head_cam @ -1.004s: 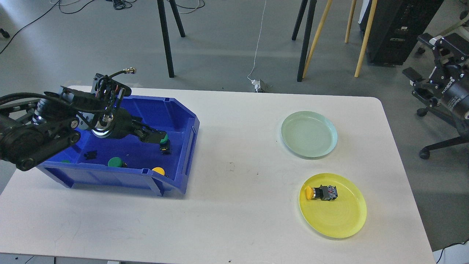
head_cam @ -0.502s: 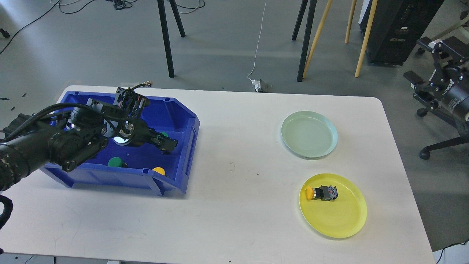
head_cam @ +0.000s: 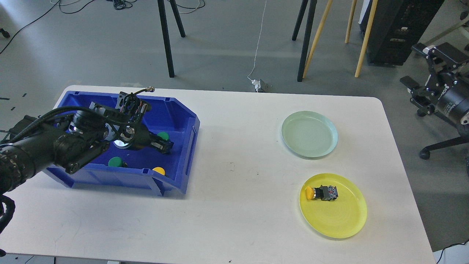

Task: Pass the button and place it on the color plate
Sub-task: 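Grasp a green button in the bin with the left gripper and lift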

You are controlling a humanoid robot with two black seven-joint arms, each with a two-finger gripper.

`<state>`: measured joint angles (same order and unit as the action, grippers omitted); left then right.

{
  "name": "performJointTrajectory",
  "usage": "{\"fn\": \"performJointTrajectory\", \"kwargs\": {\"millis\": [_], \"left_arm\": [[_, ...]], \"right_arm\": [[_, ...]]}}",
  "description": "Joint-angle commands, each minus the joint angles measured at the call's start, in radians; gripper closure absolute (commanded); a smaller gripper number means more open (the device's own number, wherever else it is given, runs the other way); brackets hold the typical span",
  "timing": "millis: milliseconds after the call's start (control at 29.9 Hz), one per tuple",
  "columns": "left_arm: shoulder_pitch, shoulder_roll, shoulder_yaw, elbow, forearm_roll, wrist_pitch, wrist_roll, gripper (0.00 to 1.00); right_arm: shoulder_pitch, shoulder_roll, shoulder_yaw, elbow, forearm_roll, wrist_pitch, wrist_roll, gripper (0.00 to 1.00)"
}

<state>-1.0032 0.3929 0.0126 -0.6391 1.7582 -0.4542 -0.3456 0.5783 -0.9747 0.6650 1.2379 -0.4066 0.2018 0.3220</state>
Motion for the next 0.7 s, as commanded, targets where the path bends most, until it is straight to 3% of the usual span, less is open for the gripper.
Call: {"fn": "performJointTrajectory", "kwargs": {"millis": [0,167,301,502,669], "left_arm": [[-0.008,0.006,0.001,-0.005,-0.006,-0.001,-0.001,0.68],[-0.021,0.041,-0.016,-0.017,-0.01,-0.009,-0.013,0.68],[-0.048,0.135,-0.016,-0.103,-0.036,-0.029,-0.023,0.68],[-0.054,0.387,-0.051,-0.381,-0.049,-0.034,-0.024,0.68],[-0.055,0.57,-0.221,-0.57,-0.264,-0.034,-0.024,0.67]], "right_arm": [[-0.002,0.001,-0.001,-0.002,-0.001,-0.001,0.002,0.06],[-0.002,0.002,-0.002,-0.003,-0.001,-0.013,0.0,0.06],[0.005,0.024,-0.002,-0.018,-0.005,-0.013,0.0,0.06],[0.04,0.096,-0.002,-0.067,-0.066,-0.013,0.0,0.06],[0.061,0.158,-0.001,-0.084,-0.066,-0.013,0.008,0.06]]}}
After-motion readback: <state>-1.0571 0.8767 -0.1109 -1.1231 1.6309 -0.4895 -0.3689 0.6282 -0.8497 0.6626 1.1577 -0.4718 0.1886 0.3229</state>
